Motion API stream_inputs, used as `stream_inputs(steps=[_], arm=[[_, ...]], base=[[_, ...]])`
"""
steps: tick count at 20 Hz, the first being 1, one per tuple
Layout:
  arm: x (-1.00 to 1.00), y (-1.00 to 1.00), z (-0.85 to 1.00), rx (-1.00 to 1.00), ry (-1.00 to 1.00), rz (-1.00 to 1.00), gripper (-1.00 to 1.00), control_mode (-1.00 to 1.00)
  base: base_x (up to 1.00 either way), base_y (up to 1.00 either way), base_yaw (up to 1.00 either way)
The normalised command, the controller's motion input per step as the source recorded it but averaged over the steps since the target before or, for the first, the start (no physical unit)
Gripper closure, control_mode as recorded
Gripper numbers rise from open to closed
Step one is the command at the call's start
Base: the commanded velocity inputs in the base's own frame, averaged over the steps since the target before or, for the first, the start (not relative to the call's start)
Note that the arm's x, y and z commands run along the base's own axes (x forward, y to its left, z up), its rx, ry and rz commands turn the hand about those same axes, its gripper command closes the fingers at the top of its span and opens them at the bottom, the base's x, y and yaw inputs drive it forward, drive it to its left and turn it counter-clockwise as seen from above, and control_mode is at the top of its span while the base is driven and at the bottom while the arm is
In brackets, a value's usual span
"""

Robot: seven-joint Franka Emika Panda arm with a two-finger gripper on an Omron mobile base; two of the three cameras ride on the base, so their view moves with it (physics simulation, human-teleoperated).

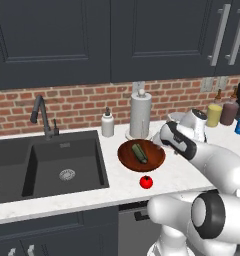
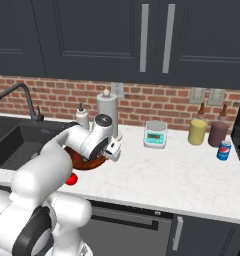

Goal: Pick the cucumber from the sink and place it in the bowl. Then pick the bowl and place it in the microwave. Then close the microwave door and press the start button.

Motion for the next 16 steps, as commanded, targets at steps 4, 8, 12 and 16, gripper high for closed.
stream_inputs(steps=[4,8,12,16], arm=[[0.13,0.00,-0.14,0.00,0.08,0.00,-1.00,-1.00],[0.09,0.00,-0.25,0.00,0.06,0.00,-1.00,-1.00],[0.06,0.00,-0.27,0.00,0.01,0.00,-1.00,-1.00],[0.00,0.00,-0.29,0.00,0.00,0.00,-1.00,-1.00]], base=[[0.00,0.00,0.00],[0.00,0.00,0.00],[0.00,0.00,0.00],[0.00,0.00,0.00]])
